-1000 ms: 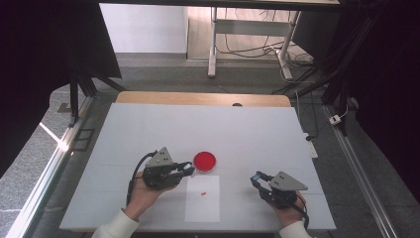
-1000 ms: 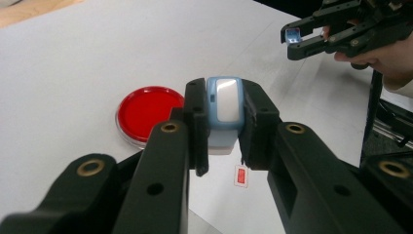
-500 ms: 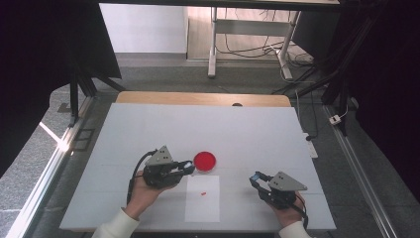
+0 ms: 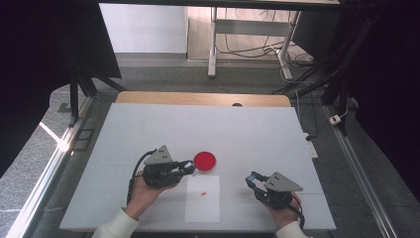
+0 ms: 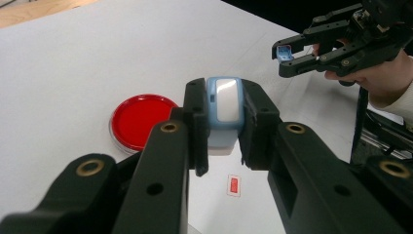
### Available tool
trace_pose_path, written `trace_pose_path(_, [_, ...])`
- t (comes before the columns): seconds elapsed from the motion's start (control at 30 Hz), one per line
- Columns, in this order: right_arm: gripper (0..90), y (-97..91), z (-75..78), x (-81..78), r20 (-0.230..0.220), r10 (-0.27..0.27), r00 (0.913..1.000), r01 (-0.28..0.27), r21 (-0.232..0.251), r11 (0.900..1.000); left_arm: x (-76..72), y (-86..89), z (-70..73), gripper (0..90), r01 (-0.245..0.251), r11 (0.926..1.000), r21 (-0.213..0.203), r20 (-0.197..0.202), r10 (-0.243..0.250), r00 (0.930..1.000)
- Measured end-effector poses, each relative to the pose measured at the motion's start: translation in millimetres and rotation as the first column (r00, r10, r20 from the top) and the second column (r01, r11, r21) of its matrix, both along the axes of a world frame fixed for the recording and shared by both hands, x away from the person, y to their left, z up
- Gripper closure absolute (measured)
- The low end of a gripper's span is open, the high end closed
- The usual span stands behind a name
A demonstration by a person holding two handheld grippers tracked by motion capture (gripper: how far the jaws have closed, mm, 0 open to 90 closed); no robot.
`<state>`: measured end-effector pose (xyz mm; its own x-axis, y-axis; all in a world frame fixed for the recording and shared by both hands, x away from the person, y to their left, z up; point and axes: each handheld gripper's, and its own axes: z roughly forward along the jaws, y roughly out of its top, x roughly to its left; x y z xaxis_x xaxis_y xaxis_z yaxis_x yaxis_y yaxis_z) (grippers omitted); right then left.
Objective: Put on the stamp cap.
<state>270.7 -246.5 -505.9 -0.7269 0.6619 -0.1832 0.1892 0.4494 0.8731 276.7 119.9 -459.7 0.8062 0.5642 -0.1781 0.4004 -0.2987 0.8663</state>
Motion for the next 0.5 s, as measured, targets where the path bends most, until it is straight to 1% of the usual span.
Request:
trace_pose_path(0.03, [64.9,1.3,-0.3,0.0,0.001,0.006,1.0,-0.006,0.001,1.0,0.0,-0.4,0.0,75.3,0.001,1.0,0.0,0.0,-0.001,1.0])
trace_pose_path(0.13, [64.8,5.6,-1.9,0.6,-0.019,0.016,0.9997,-0.016,0.017,0.9997,-0.2,-1.5,-0.4,75.3,0.003,1.0,0.002,-0.001,-0.003,1.0])
trace_pose_path(0.2, [64.8,8.4,-2.7,0.6,-0.022,0.024,0.9995,-0.024,0.01,0.9997,-0.4,-2.0,-0.4,75.3,0.006,1.0,0.005,-0.001,-0.006,1.0])
trace_pose_path(0.27, [64.8,10.7,-3.0,0.5,-0.03,0.035,0.9989,-0.034,0.03,0.999,-0.6,-2.5,-0.4,75.2,0.008,1.0,0.005,-0.001,-0.008,1.0])
trace_pose_path(0.37, [64.8,15.1,-2.3,-1.5,-0.023,0.048,0.9986,-0.048,0.03,0.9984,-0.9,-3.8,-0.5,75.3,0.015,0.9998,0.009,-0.001,-0.015,0.9999])
trace_pose_path(0.43, [64.8,18.1,-2.9,-2.9,-0.026,0.056,0.9981,-0.055,0.033,0.9979,-1.2,-4.5,-0.4,75.2,0.016,0.9998,0.009,-0.002,-0.016,0.9999])
trace_pose_path(0.47, [64.8,19.3,-3.0,-3.4,-0.027,0.058,0.998,-0.057,0.027,0.998,-1.2,-4.8,-0.4,75.2,0.017,0.9998,0.008,-0.002,-0.017,0.9999])
trace_pose_path(0.5, [64.8,21.0,-3.6,-3.8,-0.026,0.062,0.9977,-0.061,0.033,0.9976,-1.2,-5.0,-0.3,75.2,0.017,0.9998,0.009,-0.002,-0.017,0.9999])
